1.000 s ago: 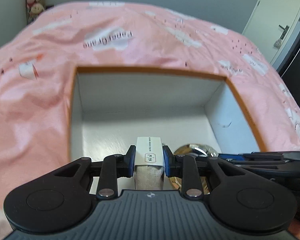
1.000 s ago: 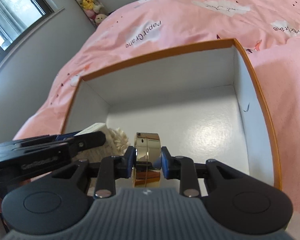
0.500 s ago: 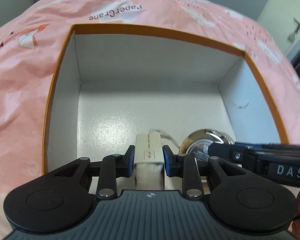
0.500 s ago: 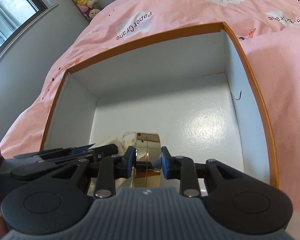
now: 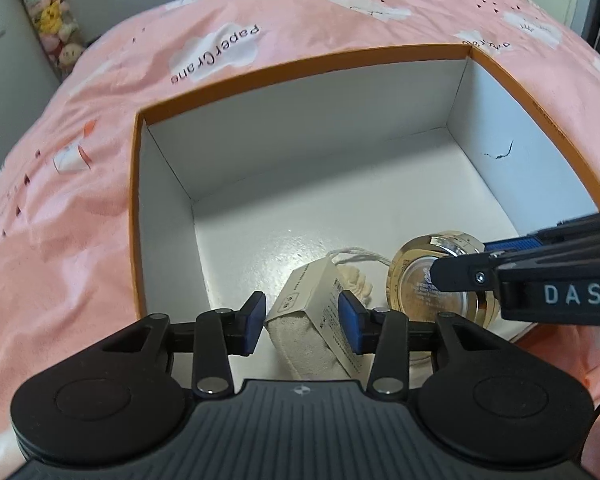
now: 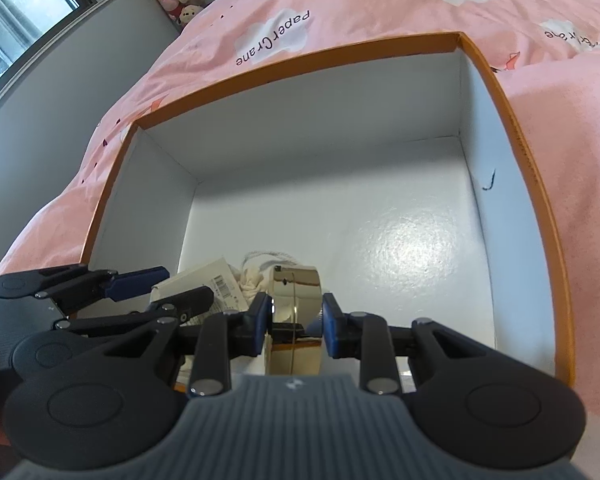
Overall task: Organize rigid objects
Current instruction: 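Lower the white box into the orange box and open left tool while right tool carries jar, then lower the gold jar into the orange box and open the right tool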
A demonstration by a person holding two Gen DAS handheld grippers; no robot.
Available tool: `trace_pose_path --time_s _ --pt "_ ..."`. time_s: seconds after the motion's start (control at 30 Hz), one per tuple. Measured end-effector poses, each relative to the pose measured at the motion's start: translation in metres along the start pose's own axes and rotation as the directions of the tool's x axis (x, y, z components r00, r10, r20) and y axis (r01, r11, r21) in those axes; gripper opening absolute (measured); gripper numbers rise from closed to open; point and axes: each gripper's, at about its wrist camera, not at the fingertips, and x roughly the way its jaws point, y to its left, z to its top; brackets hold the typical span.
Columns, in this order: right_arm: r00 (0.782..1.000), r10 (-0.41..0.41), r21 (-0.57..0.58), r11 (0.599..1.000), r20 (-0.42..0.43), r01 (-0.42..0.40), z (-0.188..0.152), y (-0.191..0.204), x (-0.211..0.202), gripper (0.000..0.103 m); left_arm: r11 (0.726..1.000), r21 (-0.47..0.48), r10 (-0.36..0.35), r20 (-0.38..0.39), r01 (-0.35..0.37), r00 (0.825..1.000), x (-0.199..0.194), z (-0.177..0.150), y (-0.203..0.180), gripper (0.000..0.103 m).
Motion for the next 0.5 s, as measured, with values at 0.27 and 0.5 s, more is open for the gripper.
trace_pose_path --time_s 0.27,0.5 --pt "1.0 -0.027 -0.038 0.999 0.007 0.027 0.007 0.009 0.009 0.027 0.988 -0.134 -0.047 0.189 0.073 0.981 -0.047 0.002 0.037 0.049" --pt "0.998 -0.061 -0.126 0.99 0.014 0.063 0.016 0.033 0.024 0.027 0.944 -0.317 -0.037 0.191 0.097 0.981 -0.053 -0.004 0.088 0.043"
